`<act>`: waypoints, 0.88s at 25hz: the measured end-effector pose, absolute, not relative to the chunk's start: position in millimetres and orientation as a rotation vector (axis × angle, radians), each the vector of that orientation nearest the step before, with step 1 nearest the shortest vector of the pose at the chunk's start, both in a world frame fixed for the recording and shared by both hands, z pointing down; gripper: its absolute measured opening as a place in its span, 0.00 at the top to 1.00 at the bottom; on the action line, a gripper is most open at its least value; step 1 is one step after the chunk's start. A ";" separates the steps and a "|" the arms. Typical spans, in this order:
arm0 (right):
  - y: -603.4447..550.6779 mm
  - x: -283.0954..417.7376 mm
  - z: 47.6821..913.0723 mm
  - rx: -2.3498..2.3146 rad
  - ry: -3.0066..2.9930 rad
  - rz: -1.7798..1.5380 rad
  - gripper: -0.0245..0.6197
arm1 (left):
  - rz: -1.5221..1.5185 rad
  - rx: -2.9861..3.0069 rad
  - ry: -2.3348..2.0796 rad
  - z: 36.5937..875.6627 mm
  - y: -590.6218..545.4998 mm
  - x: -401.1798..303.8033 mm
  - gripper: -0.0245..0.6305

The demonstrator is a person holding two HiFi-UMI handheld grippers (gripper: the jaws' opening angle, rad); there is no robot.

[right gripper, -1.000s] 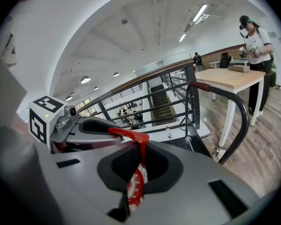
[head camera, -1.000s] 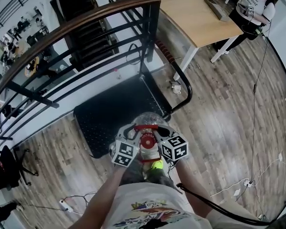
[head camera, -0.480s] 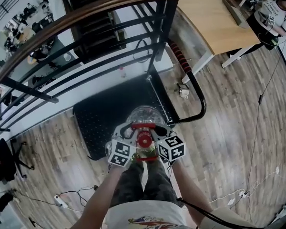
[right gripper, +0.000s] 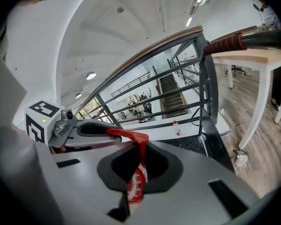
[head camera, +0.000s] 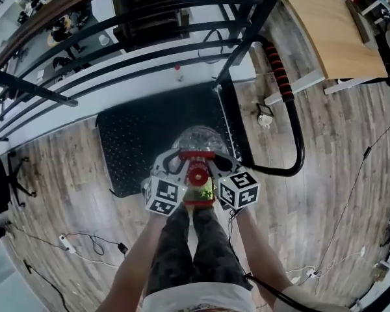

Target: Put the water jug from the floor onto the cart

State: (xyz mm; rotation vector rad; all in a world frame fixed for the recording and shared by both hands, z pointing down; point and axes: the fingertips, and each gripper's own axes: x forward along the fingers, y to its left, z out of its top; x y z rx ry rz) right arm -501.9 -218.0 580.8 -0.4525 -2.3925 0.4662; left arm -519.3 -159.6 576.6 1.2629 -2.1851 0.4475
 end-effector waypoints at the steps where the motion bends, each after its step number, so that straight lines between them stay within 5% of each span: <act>1: -218.9 -506.4 586.8 -0.457 -2.388 0.462 0.93 | 0.441 1.254 -2.189 582.6 -160.5 -523.6 0.80; 22: -250.8 -617.0 632.8 -0.429 -2.451 0.409 0.93 | 0.339 1.261 -2.265 631.1 -188.7 -630.5 0.80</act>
